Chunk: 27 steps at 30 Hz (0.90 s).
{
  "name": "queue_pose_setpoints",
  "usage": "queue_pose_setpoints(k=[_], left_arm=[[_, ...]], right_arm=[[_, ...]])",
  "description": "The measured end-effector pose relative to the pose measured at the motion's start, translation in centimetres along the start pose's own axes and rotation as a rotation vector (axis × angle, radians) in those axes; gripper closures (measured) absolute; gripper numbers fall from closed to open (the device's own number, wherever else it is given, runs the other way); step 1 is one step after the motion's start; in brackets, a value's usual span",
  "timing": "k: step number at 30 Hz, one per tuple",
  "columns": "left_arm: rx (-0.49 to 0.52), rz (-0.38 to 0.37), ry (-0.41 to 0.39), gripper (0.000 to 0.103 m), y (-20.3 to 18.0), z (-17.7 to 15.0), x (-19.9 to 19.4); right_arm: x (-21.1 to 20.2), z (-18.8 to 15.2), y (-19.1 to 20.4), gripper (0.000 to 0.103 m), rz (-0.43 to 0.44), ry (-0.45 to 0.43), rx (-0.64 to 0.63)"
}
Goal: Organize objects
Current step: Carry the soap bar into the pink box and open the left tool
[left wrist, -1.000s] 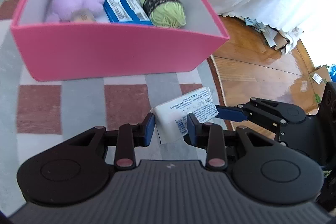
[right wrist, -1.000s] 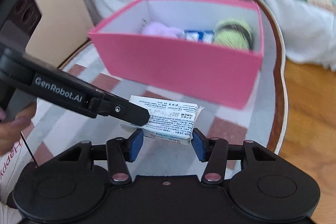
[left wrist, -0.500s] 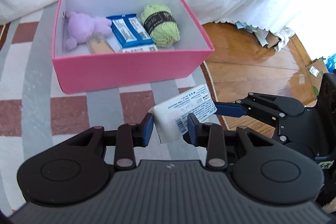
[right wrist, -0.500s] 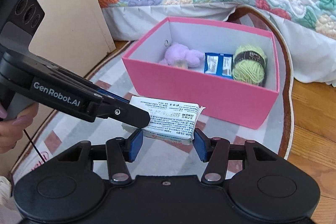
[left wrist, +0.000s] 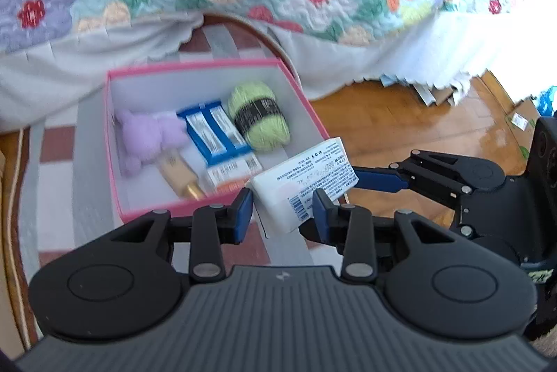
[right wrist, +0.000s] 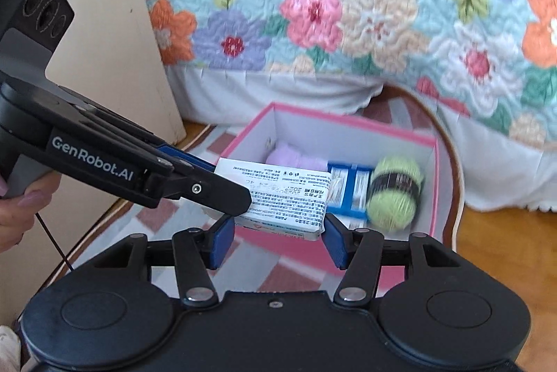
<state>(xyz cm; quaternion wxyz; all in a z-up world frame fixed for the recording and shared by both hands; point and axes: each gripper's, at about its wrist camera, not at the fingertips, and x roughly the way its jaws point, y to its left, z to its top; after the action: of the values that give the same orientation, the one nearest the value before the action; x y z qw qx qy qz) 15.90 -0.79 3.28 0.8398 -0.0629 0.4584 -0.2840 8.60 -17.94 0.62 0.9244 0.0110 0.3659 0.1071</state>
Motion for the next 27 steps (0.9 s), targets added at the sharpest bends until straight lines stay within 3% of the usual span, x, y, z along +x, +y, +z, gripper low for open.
queue_pose_setpoints(k=[4, 8, 13, 20, 27], left_arm=[[0.053, 0.051, -0.030, 0.067, 0.0, 2.6, 0.7], [0.092, 0.102, -0.032, 0.066, 0.4, 4.4, 3.1], [0.048, 0.126, -0.011, 0.066, 2.5, 5.9, 7.1], [-0.002, 0.135, 0.031, 0.067, 5.9, 5.0, 12.0], [-0.072, 0.122, 0.046, 0.067, 8.6, 3.7, 15.1]], right_arm=[[1.7, 2.4, -1.2, 0.041, -0.004, -0.012, -0.004], [5.7, 4.3, -4.0, 0.041, 0.014, 0.051, 0.045], [10.4, 4.5, -6.6, 0.041, 0.031, 0.097, 0.140], [15.1, 2.9, -7.9, 0.041, 0.037, 0.167, 0.214], [17.8, 2.5, -7.7, 0.041, 0.003, 0.217, 0.186]])
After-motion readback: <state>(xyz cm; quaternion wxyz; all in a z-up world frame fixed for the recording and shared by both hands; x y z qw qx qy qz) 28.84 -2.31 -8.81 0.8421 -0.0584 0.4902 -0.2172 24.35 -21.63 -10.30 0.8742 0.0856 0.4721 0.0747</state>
